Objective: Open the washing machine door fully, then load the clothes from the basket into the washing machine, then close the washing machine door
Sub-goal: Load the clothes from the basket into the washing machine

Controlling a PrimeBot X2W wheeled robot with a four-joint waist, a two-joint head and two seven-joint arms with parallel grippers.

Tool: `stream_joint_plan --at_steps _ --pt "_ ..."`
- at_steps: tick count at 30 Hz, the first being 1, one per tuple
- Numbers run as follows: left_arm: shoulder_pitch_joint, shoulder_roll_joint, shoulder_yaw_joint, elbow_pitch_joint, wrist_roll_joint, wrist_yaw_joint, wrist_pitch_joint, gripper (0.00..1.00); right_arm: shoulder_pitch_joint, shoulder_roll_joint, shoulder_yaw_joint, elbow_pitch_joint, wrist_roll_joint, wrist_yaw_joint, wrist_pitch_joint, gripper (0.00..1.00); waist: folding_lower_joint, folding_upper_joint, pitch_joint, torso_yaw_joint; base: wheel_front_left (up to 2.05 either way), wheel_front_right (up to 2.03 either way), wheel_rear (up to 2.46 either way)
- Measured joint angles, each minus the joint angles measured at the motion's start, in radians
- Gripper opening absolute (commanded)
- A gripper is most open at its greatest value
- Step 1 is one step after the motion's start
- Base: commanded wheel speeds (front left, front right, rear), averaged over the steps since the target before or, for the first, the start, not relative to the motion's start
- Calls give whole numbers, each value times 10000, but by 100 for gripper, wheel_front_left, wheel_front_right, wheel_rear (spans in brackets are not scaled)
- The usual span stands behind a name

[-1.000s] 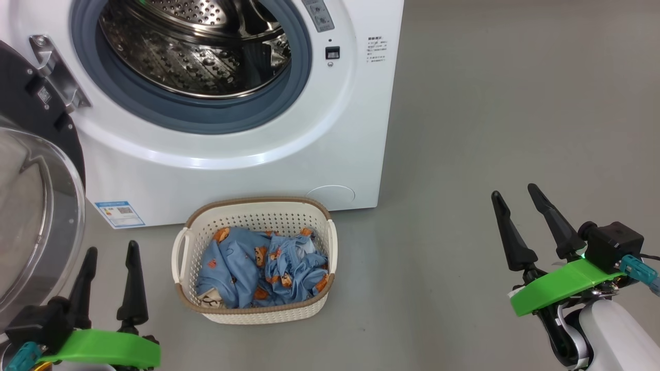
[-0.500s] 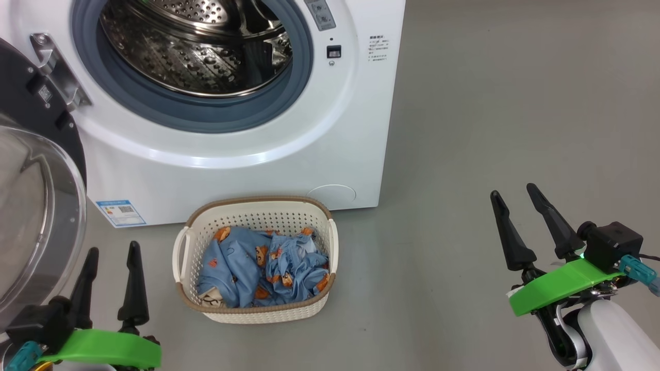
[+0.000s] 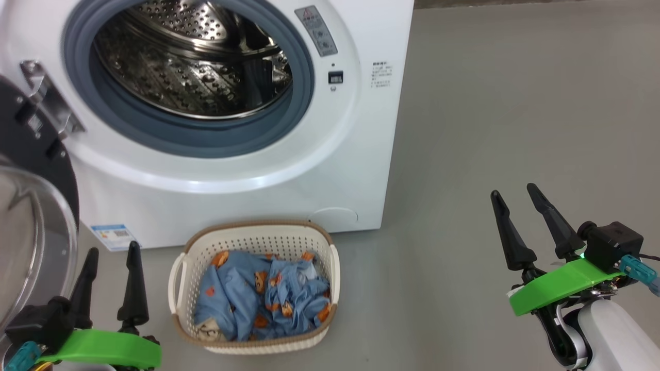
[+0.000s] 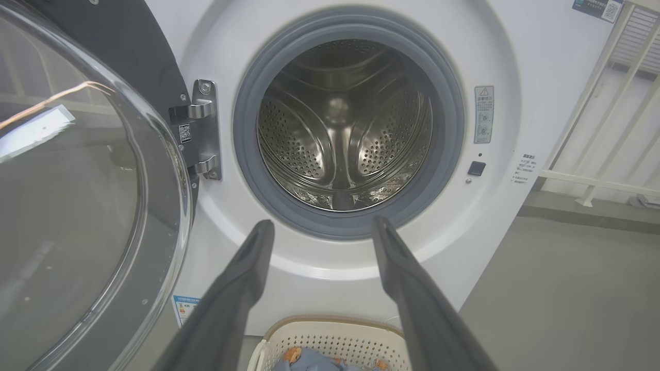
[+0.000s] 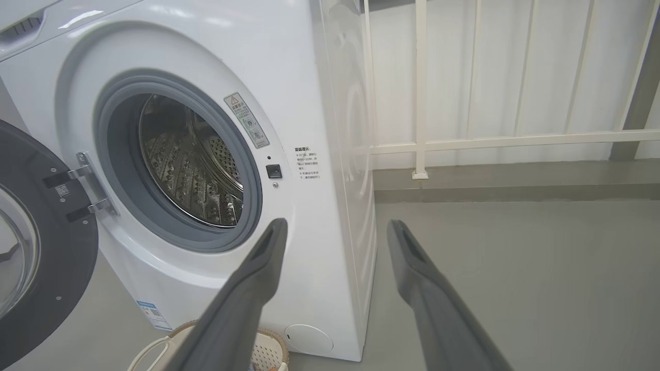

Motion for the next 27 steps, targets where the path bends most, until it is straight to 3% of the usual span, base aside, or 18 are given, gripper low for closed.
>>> stream_joint_plan --at_steps 13,27 --pt "-1 13 -2 -8 0 15 -13 100 -1 21 -2 -21 0 0 0 100 2 0 54 18 176 -176 0" --pt "-4 12 -69 13 0 13 -46 100 -2 -4 73 2 0 0 0 100 0 0 27 0 32 -32 0"
